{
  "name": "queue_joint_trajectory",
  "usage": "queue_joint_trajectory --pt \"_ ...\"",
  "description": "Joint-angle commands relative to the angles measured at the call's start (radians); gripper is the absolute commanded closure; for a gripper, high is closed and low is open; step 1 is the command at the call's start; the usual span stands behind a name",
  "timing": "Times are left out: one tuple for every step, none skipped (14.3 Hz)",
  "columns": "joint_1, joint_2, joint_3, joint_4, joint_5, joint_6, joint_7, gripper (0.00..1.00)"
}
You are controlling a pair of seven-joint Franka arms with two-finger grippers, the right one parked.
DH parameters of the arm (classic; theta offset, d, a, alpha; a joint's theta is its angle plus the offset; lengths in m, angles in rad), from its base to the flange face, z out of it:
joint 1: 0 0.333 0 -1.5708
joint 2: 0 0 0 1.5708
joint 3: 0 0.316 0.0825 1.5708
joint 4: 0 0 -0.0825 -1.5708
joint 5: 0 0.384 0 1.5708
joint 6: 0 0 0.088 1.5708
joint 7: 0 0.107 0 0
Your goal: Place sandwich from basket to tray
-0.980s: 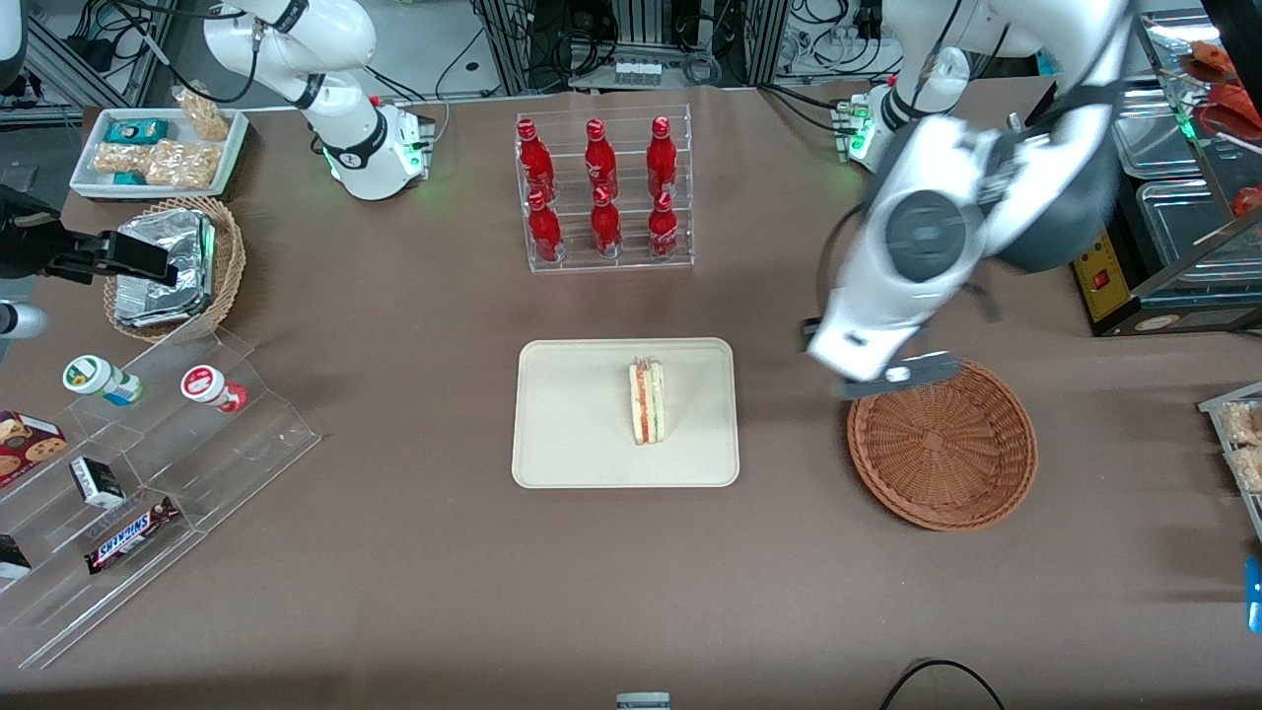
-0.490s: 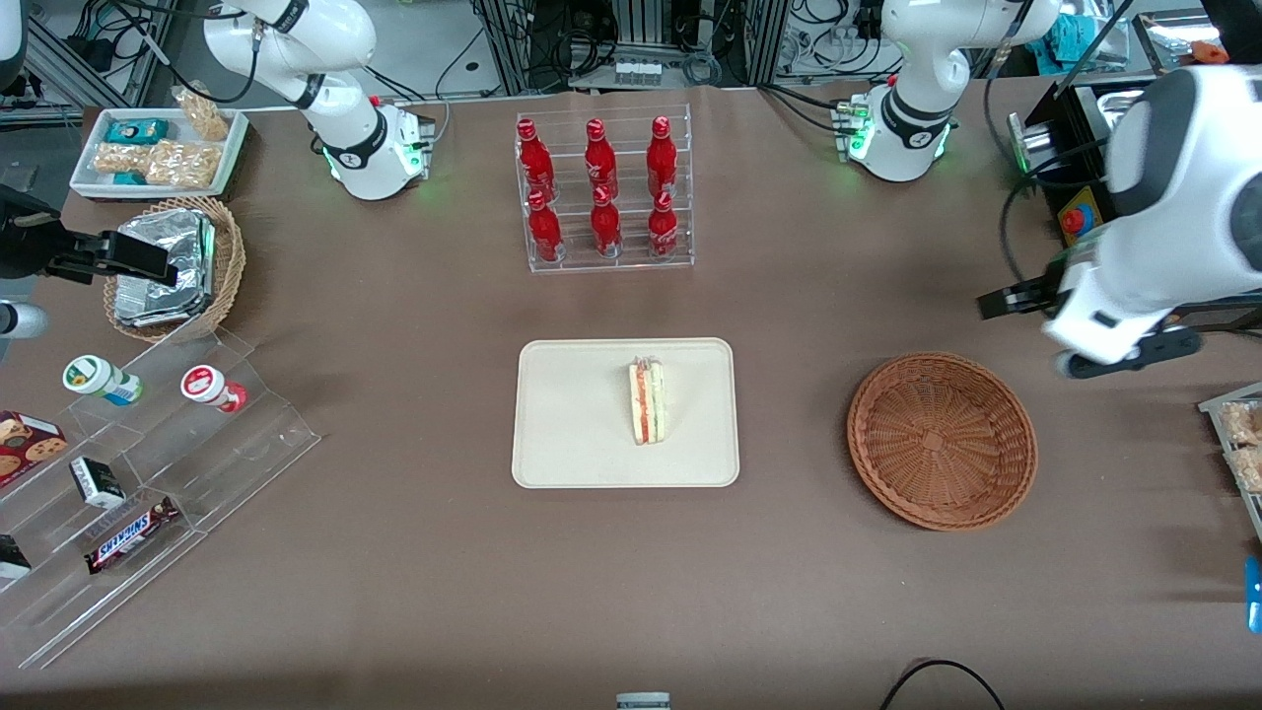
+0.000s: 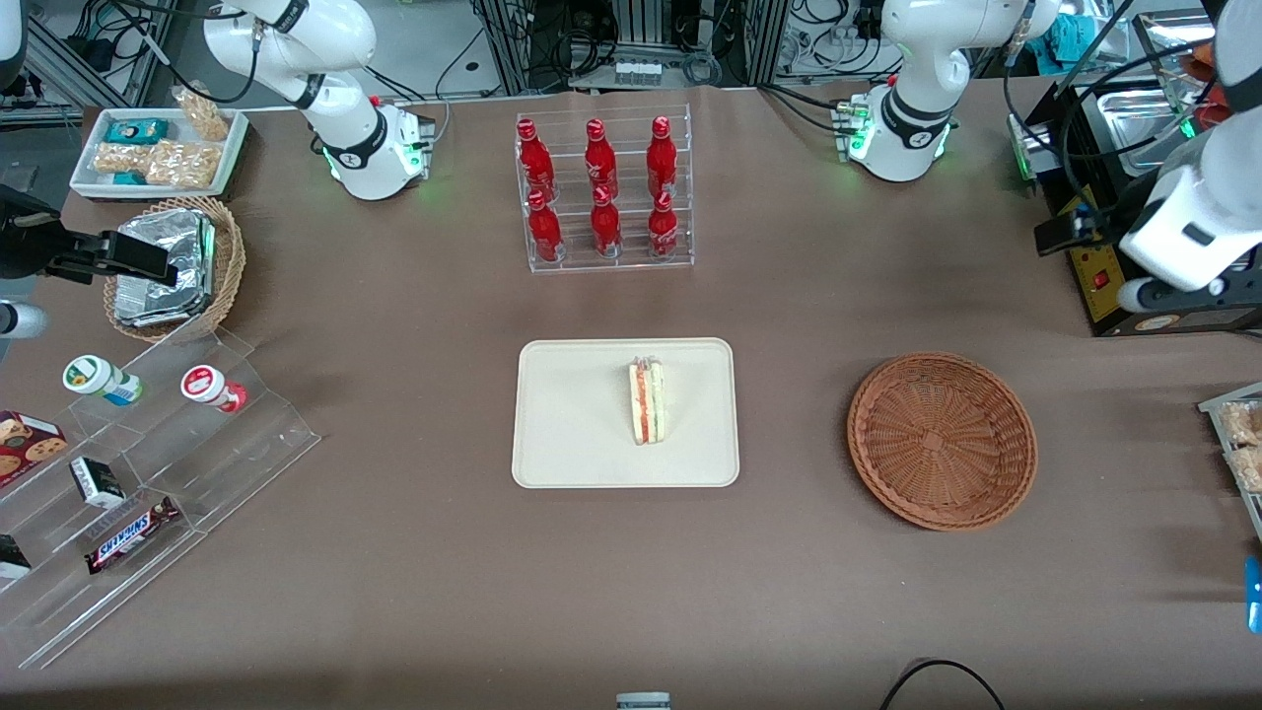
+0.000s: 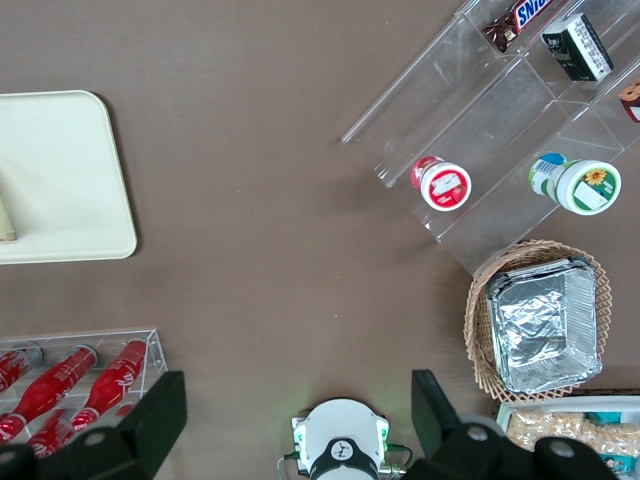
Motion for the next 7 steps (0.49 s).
queue_joint_trajectory --pt "-0.003 0.009 -0.011 0.050 -0.014 -0.030 0.008 0.00" --pt "-0.006 0.007 -0.012 0.052 -0.017 -0.030 0.008 0.00" --pt "-0.008 0.010 -0.017 0.052 -0.017 -0.027 0.005 0.00" --pt "-0.010 0.009 -0.032 0.052 -0.017 -0.024 0.005 0.00" --pt "-0.010 0.003 -0.052 0.052 -0.015 -0.030 -0.007 0.00" --pt "-0.010 -0.005 -0.060 0.050 -0.009 -0.035 -0.030 0.00" --pt "-0.010 0.001 -0.061 0.052 -0.005 -0.038 -0.064 0.00"
